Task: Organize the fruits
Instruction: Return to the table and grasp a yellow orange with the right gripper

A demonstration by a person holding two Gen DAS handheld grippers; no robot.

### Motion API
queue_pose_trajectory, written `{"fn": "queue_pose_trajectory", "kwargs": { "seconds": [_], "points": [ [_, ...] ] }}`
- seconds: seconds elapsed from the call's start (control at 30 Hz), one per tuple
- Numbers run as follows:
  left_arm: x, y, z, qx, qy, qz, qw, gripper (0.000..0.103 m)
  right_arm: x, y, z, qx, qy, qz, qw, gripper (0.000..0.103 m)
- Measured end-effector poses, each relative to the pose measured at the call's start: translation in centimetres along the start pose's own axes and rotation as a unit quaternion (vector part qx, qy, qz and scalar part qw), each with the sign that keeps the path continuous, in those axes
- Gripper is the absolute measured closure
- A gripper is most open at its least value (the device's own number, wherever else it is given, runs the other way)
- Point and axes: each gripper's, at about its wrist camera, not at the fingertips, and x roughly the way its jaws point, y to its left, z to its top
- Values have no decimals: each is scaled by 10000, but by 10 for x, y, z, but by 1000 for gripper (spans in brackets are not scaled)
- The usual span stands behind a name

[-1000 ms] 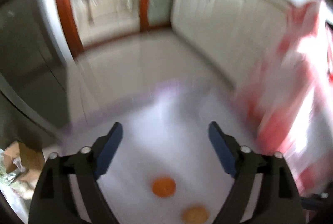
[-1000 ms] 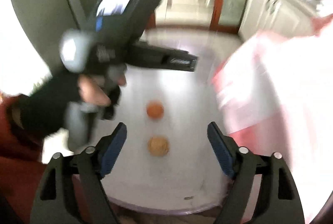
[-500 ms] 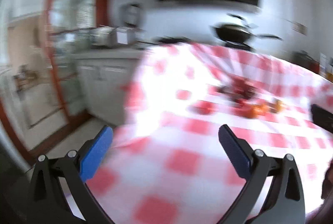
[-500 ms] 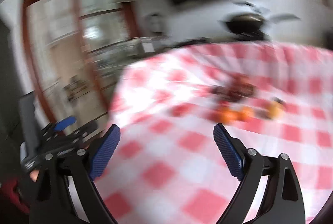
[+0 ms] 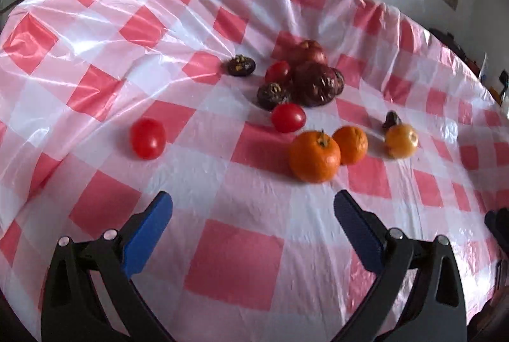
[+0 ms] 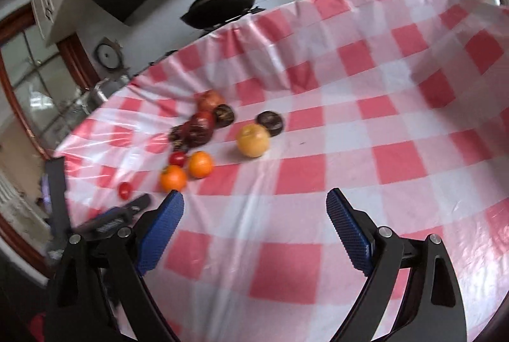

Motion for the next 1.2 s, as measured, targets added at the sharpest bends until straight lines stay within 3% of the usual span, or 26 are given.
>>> {"fn": "queue_pose_trajectory", "kwargs": {
  "seconds": [0.17, 0.3, 0.6, 0.83, 0.97, 1.03, 1.2],
  "points": [
    [-10, 32, -3, -689, 28, -641, 9956, 1, 30, -8, 14, -155, 310, -328, 9989, 15],
    [-7, 49, -3, -1145, 151, -816, 9899, 1, 67, -8, 29, -385, 648, -754, 9943, 15],
    [-7, 34, -5, -751, 229, -723, 9943, 1, 140, 18, 52, -970, 1110, -904, 9849, 19],
    [-7, 32, -5, -693, 237, -721, 9947, 1, 180, 39, 59, -1506, 1414, -1135, 9718, 41],
    [-7, 30, -5, -623, 270, -727, 9950, 1, 186, 38, 63, -1432, 1425, -1060, 9736, 47],
    [-6, 26, -5, -528, 313, -643, 9960, 1, 184, 39, 62, -1451, 1386, -891, 9756, 59],
    [-1, 12, -4, 24, 566, -319, 9979, 1, 166, 28, 58, -1033, 1281, -517, 9850, 59]
  ]
}}
